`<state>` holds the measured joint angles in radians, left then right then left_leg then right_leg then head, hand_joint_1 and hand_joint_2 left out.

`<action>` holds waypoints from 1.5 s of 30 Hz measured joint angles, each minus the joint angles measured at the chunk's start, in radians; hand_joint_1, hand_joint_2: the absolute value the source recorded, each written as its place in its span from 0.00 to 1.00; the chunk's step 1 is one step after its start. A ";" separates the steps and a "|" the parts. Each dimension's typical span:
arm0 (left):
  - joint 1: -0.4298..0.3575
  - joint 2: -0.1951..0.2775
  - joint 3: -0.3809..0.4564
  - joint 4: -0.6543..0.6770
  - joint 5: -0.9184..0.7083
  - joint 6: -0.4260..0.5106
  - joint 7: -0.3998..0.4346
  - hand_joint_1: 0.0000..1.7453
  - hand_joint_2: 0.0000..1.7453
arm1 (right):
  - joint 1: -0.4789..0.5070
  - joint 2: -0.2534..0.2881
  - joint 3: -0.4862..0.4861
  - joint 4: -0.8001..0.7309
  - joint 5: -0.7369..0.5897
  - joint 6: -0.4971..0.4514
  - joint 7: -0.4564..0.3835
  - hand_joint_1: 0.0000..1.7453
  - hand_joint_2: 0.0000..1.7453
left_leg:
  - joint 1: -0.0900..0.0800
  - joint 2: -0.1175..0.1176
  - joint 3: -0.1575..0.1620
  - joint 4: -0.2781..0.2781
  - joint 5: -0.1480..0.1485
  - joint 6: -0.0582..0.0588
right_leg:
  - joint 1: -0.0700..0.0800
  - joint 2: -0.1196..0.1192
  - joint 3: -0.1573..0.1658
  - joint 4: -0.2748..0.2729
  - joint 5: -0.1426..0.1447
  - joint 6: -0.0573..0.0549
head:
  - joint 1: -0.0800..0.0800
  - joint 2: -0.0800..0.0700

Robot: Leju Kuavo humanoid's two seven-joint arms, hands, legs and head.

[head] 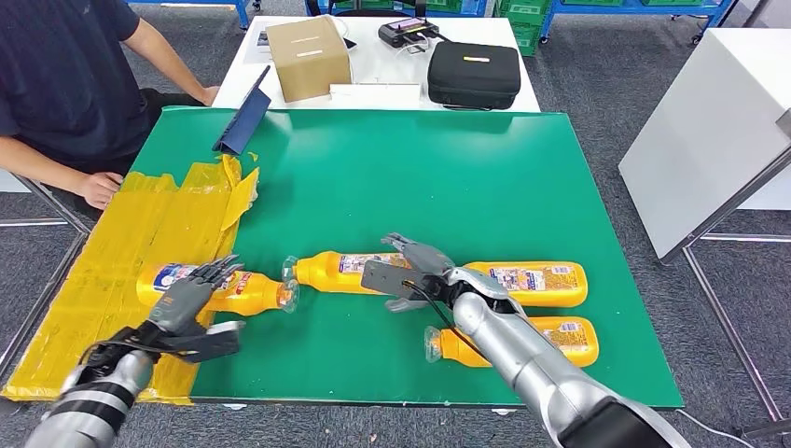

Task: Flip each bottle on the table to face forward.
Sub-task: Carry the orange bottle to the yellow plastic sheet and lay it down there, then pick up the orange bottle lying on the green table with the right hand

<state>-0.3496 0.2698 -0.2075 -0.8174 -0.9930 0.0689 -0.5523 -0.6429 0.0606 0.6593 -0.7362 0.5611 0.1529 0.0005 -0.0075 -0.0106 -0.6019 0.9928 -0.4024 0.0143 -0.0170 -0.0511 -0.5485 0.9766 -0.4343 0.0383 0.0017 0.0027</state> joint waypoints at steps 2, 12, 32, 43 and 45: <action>-0.005 0.020 0.001 0.007 0.130 -0.101 -0.079 0.00 0.00 | -0.034 0.018 0.028 0.058 0.004 0.017 -0.005 0.00 1.00 | 0.000 0.000 0.001 0.000 0.001 -0.001 | 0.000 0.000 -0.001 0.000 0.000 0.000 | 0.000 0.000; 0.055 -0.017 -0.009 -0.143 0.785 -0.400 -0.120 0.00 0.00 | -0.121 0.103 0.174 0.287 0.103 0.056 0.071 1.00 1.00 | 0.000 0.002 -0.003 0.001 0.000 0.000 | 0.000 0.002 -0.015 -0.001 0.000 0.000 | 0.001 0.000; 0.172 -0.275 0.260 -0.418 1.065 -0.670 0.024 0.00 0.00 | -0.044 0.146 0.184 0.354 0.130 -0.313 0.098 1.00 1.00 | 0.002 0.017 0.015 0.001 -0.014 -0.002 | 0.001 0.016 0.006 -0.004 -0.006 -0.002 | 0.001 0.000; 0.327 -0.332 0.313 -0.606 1.302 -0.667 0.170 0.00 1.00 | 0.263 0.122 -0.148 -0.087 -0.026 -0.467 -0.226 1.00 1.00 | 0.001 0.017 -0.003 0.001 -0.012 -0.001 | 0.001 0.016 -0.007 -0.003 -0.004 -0.001 | 0.001 0.000; 0.350 -0.346 0.314 -0.635 1.318 -0.651 0.187 0.00 1.00 | 0.330 0.132 -0.191 -0.227 -0.086 -0.440 -0.273 1.00 1.00 | 0.001 0.017 -0.007 0.001 -0.012 -0.001 | 0.001 0.016 -0.010 -0.003 -0.004 -0.001 | 0.000 0.000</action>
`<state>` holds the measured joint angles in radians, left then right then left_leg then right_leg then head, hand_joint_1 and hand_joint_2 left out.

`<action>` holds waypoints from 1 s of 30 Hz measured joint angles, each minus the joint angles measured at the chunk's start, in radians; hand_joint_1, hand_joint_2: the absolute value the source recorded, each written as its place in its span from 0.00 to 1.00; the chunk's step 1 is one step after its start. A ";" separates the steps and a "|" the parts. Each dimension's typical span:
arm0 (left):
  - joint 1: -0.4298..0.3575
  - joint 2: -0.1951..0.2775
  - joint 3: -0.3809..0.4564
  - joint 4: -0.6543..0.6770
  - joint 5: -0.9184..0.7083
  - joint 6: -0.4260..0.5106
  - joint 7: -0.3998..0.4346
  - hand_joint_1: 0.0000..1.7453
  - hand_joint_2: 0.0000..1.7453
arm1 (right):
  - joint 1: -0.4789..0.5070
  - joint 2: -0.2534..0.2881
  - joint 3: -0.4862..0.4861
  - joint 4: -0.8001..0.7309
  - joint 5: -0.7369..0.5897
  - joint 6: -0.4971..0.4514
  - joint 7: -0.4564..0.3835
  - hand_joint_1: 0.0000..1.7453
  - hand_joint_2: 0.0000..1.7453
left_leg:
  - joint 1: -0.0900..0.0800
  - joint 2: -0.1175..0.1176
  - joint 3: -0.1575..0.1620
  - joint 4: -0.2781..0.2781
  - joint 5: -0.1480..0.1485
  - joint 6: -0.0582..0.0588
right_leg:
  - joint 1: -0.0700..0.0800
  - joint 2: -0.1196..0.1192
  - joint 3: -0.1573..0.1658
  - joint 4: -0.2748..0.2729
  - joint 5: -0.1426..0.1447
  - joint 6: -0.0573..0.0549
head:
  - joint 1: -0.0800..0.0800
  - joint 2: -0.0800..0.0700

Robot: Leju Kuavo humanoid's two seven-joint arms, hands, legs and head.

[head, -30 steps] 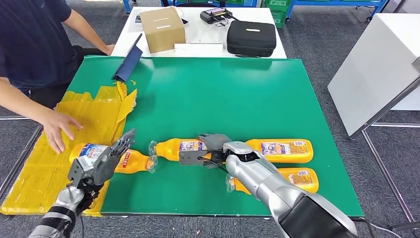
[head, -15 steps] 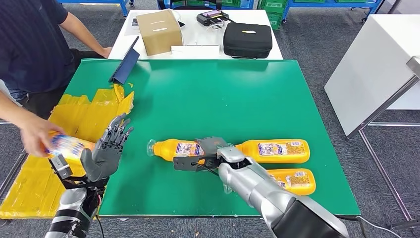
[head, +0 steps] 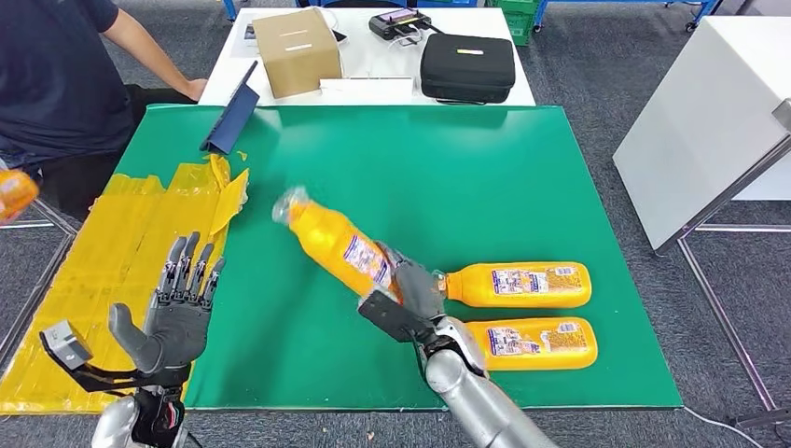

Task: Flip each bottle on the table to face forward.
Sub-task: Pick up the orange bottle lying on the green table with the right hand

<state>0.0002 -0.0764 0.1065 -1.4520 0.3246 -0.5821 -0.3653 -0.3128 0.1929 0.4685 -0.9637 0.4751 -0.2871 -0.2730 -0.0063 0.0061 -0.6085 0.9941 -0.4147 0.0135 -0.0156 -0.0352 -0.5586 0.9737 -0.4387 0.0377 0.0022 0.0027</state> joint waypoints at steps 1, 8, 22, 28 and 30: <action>0.011 -0.007 0.000 -0.015 -0.002 0.012 0.005 0.00 1.00 | 0.029 0.004 -0.011 -0.068 -0.018 0.011 -0.010 1.00 1.00 | 0.000 0.000 -0.002 0.000 0.000 0.000 | 0.000 0.000 -0.002 0.000 0.000 0.000 | 0.000 0.000; 0.055 -0.038 -0.037 -0.096 -0.069 0.086 0.005 0.00 1.00 | 0.139 0.030 0.024 -0.344 0.017 0.036 -0.027 1.00 1.00 | 0.000 0.000 -0.006 0.000 -0.001 0.000 | 0.000 0.000 -0.006 0.000 0.000 0.000 | 0.000 0.000; 0.105 -0.048 -0.152 -0.182 -0.157 0.111 -0.030 0.00 1.00 | 0.151 0.053 0.195 -0.362 0.093 0.071 0.019 1.00 1.00 | 0.000 0.000 -0.006 0.000 0.000 0.000 | 0.000 0.000 -0.006 0.000 -0.001 0.000 | 0.000 0.000; 0.110 -0.048 -0.167 -0.190 -0.158 0.108 -0.033 0.00 1.00 | 0.150 0.054 0.219 -0.355 0.108 0.094 0.039 1.00 1.00 | 0.000 0.000 -0.006 0.000 -0.001 0.000 | 0.000 0.000 -0.006 0.000 -0.001 0.000 | 0.000 0.000; 0.114 -0.048 -0.169 -0.193 -0.157 0.103 -0.035 0.00 1.00 | 0.150 0.054 0.234 -0.347 0.120 0.106 0.050 1.00 1.00 | 0.000 0.000 -0.006 0.000 -0.001 0.000 | 0.000 0.000 -0.006 0.000 -0.001 0.000 | 0.000 0.000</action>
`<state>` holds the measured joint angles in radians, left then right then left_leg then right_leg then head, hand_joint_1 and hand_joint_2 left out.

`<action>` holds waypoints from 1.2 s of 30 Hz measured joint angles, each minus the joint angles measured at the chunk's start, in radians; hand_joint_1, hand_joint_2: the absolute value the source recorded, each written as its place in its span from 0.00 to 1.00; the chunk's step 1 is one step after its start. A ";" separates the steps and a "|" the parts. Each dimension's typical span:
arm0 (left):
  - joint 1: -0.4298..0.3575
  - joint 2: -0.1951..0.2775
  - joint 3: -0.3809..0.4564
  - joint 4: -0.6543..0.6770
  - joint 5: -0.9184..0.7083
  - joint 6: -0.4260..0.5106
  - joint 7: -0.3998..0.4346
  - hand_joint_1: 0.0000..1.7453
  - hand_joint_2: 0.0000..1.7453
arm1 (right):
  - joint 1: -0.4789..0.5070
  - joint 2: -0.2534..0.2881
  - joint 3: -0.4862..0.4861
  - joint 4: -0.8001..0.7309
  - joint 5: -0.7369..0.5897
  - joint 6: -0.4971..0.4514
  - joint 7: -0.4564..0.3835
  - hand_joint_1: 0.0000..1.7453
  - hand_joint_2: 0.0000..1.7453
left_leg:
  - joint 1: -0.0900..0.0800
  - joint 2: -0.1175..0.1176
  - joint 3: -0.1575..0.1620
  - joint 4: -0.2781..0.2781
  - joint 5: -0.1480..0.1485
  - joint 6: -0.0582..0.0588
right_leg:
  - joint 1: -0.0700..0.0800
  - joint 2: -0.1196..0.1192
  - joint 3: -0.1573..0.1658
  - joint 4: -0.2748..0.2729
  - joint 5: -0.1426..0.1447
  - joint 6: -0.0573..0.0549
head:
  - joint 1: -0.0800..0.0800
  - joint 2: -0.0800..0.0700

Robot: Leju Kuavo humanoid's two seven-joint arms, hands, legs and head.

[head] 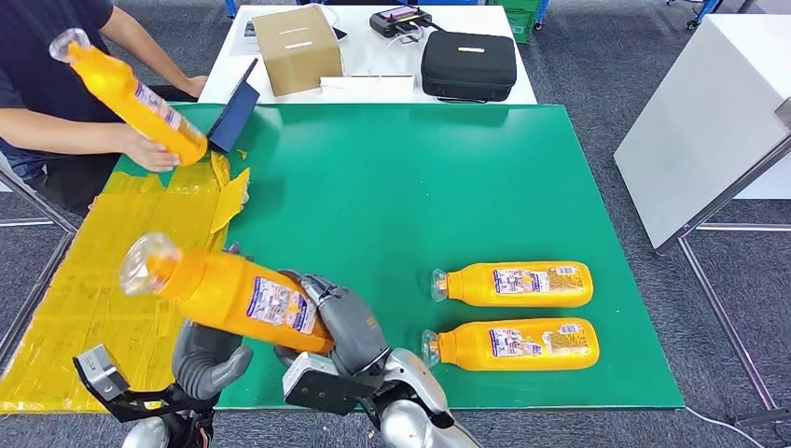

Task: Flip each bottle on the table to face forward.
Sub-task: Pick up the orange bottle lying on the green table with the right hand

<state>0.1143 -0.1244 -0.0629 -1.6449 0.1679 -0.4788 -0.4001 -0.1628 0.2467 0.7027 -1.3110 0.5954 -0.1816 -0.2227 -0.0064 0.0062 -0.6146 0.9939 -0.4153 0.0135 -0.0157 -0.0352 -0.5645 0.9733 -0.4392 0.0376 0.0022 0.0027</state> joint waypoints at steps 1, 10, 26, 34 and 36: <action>0.002 0.000 -0.001 -0.001 0.001 -0.002 -0.001 0.00 1.00 | 0.000 0.000 0.008 0.005 0.005 0.004 0.004 1.00 1.00 | 0.000 0.000 0.000 0.000 0.000 0.000 | 0.000 0.000 0.000 0.000 0.000 0.000 | 0.000 0.000; 0.007 0.003 -0.001 -0.004 0.009 -0.012 -0.004 0.00 1.00 | -0.021 0.000 0.070 0.054 0.048 0.032 0.016 1.00 1.00 | 0.000 0.000 0.000 0.000 0.000 0.000 | 0.000 0.000 0.000 0.000 0.000 0.000 | 0.000 0.000; 0.038 0.024 0.008 -0.003 0.002 -0.016 -0.035 1.00 1.00 | -0.053 -0.001 0.146 0.102 0.097 0.043 0.015 1.00 1.00 | 0.000 0.000 0.000 0.000 0.000 0.000 | 0.000 0.000 -0.001 0.000 0.000 0.000 | 0.000 0.000; 0.039 0.025 0.009 -0.003 0.003 -0.018 -0.037 1.00 1.00 | -0.055 -0.001 0.150 0.109 0.099 0.042 0.015 1.00 1.00 | 0.000 0.000 0.000 0.000 0.000 0.000 | 0.000 0.000 -0.001 0.000 0.000 0.000 | 0.000 0.000; 0.039 0.025 0.010 -0.003 0.003 -0.018 -0.039 1.00 1.00 | -0.055 -0.001 0.150 0.110 0.100 0.041 0.016 1.00 1.00 | 0.000 0.000 0.000 0.000 0.000 0.000 | 0.000 0.000 -0.001 0.000 0.000 0.000 | 0.000 0.000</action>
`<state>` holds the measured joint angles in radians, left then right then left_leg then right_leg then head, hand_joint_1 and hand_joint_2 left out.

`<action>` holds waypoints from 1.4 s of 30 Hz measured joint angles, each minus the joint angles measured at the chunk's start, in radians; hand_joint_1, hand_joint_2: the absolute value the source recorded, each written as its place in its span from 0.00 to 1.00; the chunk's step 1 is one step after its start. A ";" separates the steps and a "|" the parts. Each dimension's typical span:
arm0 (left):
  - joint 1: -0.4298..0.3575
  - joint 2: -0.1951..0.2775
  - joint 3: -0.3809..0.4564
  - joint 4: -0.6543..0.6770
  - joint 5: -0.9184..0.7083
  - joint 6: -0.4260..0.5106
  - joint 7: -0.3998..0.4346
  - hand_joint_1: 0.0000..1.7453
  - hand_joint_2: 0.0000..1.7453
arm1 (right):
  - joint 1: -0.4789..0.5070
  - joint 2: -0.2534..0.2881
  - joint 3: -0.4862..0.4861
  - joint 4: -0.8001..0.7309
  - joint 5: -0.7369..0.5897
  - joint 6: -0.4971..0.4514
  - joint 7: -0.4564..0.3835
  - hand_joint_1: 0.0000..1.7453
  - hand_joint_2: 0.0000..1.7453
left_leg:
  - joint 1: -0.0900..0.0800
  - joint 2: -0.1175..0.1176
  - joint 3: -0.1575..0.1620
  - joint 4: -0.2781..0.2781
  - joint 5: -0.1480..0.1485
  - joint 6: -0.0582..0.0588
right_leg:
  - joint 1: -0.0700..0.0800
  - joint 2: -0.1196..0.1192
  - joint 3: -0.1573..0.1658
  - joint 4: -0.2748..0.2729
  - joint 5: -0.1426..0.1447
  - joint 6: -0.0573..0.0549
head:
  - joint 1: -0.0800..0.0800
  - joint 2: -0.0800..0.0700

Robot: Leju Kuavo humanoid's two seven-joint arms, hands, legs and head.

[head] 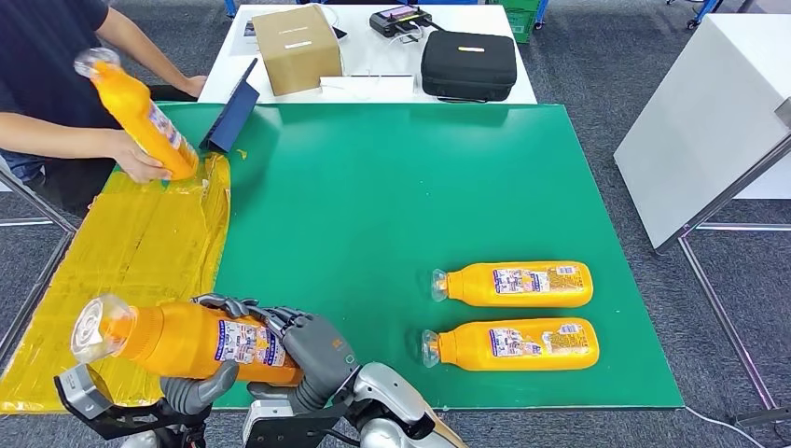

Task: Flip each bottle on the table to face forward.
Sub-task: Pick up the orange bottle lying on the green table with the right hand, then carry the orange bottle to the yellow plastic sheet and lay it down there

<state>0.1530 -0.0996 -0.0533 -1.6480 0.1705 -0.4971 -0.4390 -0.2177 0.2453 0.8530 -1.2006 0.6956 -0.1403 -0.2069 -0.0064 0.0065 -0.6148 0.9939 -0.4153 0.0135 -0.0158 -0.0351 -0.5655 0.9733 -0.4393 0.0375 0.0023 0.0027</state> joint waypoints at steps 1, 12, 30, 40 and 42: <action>0.000 0.000 0.001 0.000 0.000 0.000 -0.002 1.00 1.00 | 0.000 0.000 0.000 0.001 0.002 -0.002 0.001 0.99 1.00 | 0.000 0.000 0.000 0.000 0.000 0.000 | 0.000 0.000 0.000 0.000 0.000 0.000 | 0.000 0.000; -0.014 0.000 0.033 -0.036 -0.575 0.449 -0.089 1.00 1.00 | 0.064 -0.037 -0.033 -0.043 0.089 -0.080 0.063 0.00 1.00 | 0.000 0.000 0.000 0.000 0.000 0.000 | 0.000 0.000 0.000 0.000 0.000 0.000 | 0.000 0.000; -0.028 0.159 0.094 0.254 -1.739 1.115 0.353 1.00 1.00 | 0.364 -0.430 -0.346 -0.617 -0.019 -0.068 -0.034 0.00 1.00 | -0.002 -0.002 -0.001 0.000 -0.002 0.002 | -0.002 0.000 -0.002 -0.001 -0.001 0.001 | 0.000 0.000; -0.171 0.254 0.056 0.506 -1.728 0.956 0.400 0.00 0.00 | 0.518 -0.588 -0.392 -0.797 -0.015 -0.117 -0.065 0.00 1.00 | -0.002 -0.010 0.019 -0.001 -0.014 0.002 | -0.002 -0.005 0.015 -0.002 -0.012 0.002 | 0.000 0.000; -0.197 0.267 0.054 0.546 -1.724 0.946 0.397 0.00 0.00 | 0.539 -0.611 -0.395 -0.813 -0.012 -0.125 -0.055 0.00 1.00 | -0.002 -0.010 0.031 -0.001 -0.021 0.003 | -0.003 -0.005 0.025 -0.002 -0.018 0.002 | 0.000 0.000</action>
<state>-0.0437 0.1675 0.0009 -1.1016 -1.5534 0.4494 -0.0422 0.3212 -0.3658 0.4577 -2.0134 0.6840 -0.2650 -0.2614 -0.0085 -0.0036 -0.5839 0.9925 -0.4364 0.0162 -0.0189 -0.0403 -0.5400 0.9713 -0.4570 0.0390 0.0018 0.0027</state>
